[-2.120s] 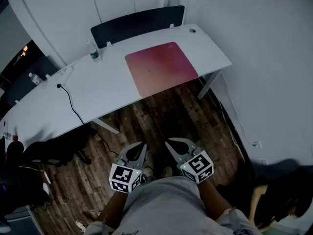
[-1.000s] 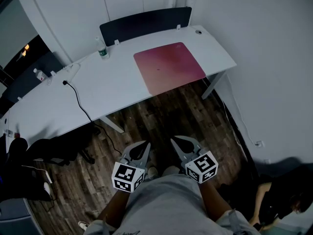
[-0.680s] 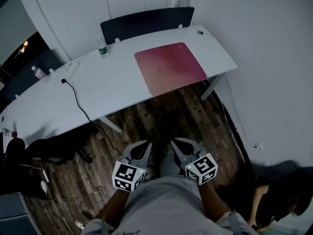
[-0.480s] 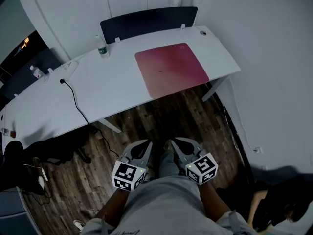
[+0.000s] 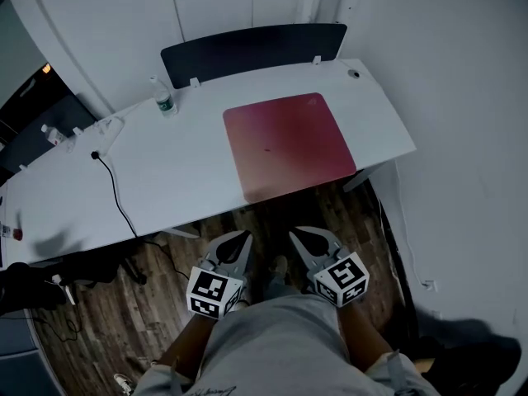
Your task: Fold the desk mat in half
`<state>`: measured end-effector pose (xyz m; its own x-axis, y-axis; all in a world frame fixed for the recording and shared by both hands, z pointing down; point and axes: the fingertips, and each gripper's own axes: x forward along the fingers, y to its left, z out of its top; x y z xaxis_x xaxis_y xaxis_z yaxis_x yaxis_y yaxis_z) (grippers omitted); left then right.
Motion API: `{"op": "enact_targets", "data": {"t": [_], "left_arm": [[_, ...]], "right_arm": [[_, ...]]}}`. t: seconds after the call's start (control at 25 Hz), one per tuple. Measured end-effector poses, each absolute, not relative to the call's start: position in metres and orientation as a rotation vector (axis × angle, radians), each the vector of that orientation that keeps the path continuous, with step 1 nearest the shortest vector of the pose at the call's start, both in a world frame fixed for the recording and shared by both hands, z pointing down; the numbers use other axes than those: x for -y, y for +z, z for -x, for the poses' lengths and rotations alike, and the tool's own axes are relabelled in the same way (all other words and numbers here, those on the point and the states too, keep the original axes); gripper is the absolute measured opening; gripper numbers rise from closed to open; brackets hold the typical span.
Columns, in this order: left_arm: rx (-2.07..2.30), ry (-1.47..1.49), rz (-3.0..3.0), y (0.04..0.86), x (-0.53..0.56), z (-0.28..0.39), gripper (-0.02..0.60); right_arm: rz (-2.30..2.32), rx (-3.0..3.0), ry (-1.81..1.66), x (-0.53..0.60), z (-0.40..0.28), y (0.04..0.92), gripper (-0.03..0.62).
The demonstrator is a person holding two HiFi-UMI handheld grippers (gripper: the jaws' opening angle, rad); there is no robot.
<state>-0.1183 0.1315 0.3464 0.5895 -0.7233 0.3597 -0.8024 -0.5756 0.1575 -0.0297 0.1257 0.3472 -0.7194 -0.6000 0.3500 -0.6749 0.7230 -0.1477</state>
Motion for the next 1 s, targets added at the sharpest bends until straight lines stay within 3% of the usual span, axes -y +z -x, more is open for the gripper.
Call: {"op": "enact_targets", "data": {"t": [0.44,1.0], "left_arm": [[1.393,0.328,-2.431,0.337,-0.051,0.092,0.018],[1.436,0.367,-2.356,0.353,-0.039,0.102,0.018]], "right_arm": [[-0.793,2.719,0.345,-0.041,0.01,0.344,0.008],[-0.746,2.723,0.357,-0.018,0.016,0.36,0.008]]}}
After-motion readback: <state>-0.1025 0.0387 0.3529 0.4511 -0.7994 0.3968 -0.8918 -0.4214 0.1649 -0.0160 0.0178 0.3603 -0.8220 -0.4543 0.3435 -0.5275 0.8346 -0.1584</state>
